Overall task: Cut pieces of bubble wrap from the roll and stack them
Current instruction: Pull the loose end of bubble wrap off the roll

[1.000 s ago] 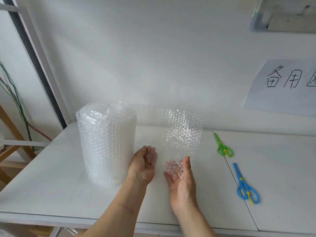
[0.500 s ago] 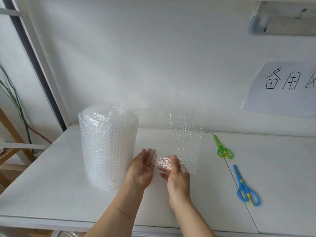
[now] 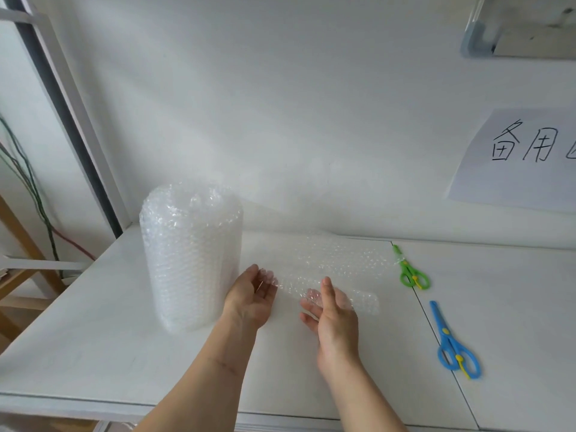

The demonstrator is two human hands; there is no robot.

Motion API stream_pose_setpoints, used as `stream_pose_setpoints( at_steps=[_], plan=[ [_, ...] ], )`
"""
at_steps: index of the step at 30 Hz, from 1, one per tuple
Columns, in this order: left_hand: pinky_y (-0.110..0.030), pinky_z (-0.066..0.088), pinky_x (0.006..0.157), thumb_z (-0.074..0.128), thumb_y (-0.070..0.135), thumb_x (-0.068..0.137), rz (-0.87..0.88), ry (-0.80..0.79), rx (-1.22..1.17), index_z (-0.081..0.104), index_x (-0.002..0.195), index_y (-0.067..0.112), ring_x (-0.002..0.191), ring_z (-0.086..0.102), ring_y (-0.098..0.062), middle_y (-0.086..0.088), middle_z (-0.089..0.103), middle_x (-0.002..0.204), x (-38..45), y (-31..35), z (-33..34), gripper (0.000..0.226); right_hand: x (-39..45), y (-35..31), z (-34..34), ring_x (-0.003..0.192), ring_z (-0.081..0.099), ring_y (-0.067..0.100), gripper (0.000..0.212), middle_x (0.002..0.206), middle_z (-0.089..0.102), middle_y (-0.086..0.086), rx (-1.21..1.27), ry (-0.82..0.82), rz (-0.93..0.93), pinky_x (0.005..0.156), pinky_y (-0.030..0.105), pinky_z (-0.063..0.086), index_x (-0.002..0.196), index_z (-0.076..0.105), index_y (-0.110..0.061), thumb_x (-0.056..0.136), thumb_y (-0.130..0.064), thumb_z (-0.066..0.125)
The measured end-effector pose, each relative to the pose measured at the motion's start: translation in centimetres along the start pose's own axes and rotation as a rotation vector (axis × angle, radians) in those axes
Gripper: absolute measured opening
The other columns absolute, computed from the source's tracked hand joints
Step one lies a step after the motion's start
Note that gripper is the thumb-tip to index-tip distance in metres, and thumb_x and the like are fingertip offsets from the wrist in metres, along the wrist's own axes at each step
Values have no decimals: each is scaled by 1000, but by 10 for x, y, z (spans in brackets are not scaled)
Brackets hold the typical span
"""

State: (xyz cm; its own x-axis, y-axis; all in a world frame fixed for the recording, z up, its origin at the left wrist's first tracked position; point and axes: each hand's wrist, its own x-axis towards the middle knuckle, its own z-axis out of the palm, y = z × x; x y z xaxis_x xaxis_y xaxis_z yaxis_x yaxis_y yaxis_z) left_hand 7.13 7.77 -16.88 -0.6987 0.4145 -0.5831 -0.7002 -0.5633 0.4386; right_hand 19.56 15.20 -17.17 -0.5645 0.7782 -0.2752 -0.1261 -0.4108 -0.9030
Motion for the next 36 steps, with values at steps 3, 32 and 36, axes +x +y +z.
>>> stream_pose_setpoints(
  at_steps=[3,32,36],
  plan=[
    [-27,50,68,59,17,96,-18,-32,-11,59,83,6,71,60,-17,-5,60,76,2,-2,-2,17,-1,4,0,80,71,20,20,101,73,7,2,16,10,69,33,56,93,68,-12,96,-30,59],
    [-30,53,84,74,11,83,42,-31,-78,58,89,6,69,57,-15,-1,50,75,-6,-17,9,18,8,-24,-7,82,74,27,26,100,74,16,-60,-100,210,59,31,53,88,60,-8,97,-32,55],
    [-32,54,83,73,14,84,64,-9,24,61,92,9,76,59,-17,-1,54,80,-3,-12,12,15,3,-25,-11,79,75,27,33,99,74,18,-144,-169,296,51,28,50,90,59,-7,94,-39,58]
  ],
)
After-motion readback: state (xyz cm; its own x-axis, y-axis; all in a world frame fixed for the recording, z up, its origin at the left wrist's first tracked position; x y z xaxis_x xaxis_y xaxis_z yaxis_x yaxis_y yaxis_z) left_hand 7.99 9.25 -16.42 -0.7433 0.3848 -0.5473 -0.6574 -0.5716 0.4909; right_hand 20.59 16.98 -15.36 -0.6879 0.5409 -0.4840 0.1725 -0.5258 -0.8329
